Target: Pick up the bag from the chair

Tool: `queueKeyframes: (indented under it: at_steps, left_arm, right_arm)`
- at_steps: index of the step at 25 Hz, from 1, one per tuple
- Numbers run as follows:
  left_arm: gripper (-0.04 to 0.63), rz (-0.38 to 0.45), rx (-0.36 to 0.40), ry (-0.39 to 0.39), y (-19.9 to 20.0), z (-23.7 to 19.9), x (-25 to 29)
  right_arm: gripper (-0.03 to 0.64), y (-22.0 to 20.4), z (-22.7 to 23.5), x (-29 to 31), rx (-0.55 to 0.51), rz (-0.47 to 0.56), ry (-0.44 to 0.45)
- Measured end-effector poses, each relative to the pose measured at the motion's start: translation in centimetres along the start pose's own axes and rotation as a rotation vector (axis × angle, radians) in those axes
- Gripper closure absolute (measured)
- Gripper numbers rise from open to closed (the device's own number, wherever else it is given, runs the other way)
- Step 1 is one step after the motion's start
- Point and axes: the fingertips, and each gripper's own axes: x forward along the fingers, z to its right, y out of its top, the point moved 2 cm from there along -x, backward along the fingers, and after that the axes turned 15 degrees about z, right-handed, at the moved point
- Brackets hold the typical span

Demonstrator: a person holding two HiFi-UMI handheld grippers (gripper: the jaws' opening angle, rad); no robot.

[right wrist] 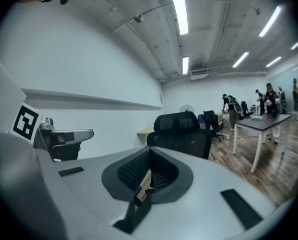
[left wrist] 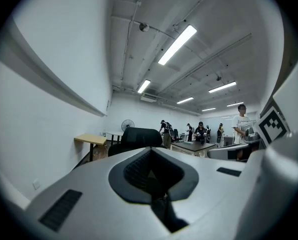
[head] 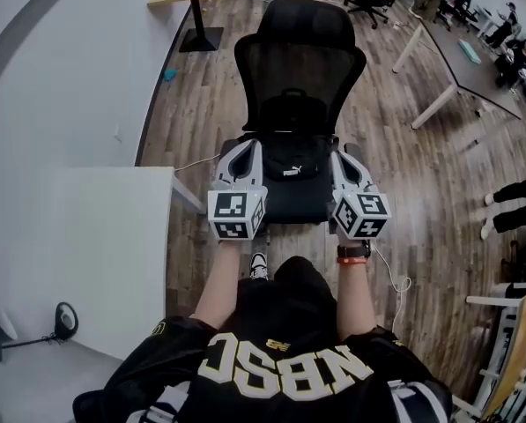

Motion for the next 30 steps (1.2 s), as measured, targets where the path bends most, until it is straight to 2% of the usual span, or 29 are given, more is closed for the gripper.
queueKeyframes:
  at_steps: [9,13,19,23,26,30]
  left_arm:
    - [0.58,-0.154,-0.021,0.008,-8.1,-2.5,5.0]
    - [0.58,-0.242,-0.023,0.046,-13.1,-3.9,8.6]
    - [0.578,-0.391,-0.091,0.081,-20.3,-5.1,12.8]
    - [0.578,-0.464,-0.102,0.086,-24.1,-6.2,15.0]
    - [0.568,-0.552,-0.13,0.085,-28.1,-7.0,15.6]
    - [0.434,-0.658,-0.189,0.095,-33.3,-8.0,15.6]
  right_arm:
    - [0.606,-5.8,4.9,5.2,0.007,-0.146,-0.096]
    - [0.605,-9.3,8.2,9.4,0.039,-0.23,-0.085]
    - [0.601,-15.3,11.8,14.2,0.083,-0.376,-0.045]
    - [0.521,-18.7,13.2,16.6,0.108,-0.477,-0.018]
    - [0.469,-22.5,14.1,17.8,0.105,-0.566,0.023]
    - [0.412,-26.9,15.3,18.9,0.102,-0.659,0.059]
